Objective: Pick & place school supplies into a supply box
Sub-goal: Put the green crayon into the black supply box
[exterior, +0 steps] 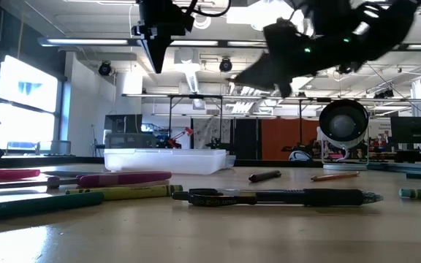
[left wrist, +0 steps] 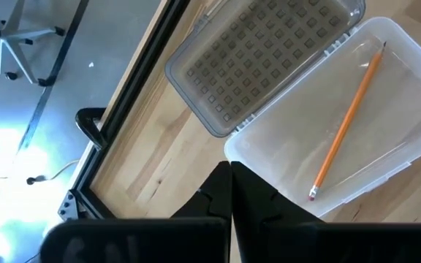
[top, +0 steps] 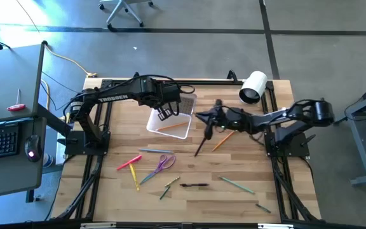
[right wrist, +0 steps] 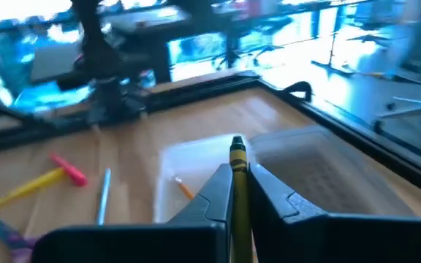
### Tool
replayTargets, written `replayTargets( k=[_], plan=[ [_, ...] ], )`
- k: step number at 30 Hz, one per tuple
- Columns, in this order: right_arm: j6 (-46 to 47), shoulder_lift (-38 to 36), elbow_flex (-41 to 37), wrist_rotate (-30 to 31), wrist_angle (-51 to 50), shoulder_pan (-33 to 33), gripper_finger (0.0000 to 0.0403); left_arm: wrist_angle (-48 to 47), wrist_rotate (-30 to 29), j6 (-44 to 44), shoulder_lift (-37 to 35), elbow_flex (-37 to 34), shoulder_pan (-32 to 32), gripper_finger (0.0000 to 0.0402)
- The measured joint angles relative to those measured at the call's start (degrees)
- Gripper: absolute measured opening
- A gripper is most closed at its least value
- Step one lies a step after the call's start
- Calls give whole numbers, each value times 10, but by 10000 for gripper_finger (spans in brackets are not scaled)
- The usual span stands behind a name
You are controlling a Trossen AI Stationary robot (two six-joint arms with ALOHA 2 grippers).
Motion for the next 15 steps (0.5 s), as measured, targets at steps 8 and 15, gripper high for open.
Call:
replayTargets(
  k=[8, 15],
  plan=[
    [-68, 196, 194, -1, -118, 13, 7, -77, -57, -76, -24, 0, -4, 31],
    [-121, 313, 318, -8, -138, -3, 20, -63, -60, -88, -55, 0, -4, 38]
  ],
)
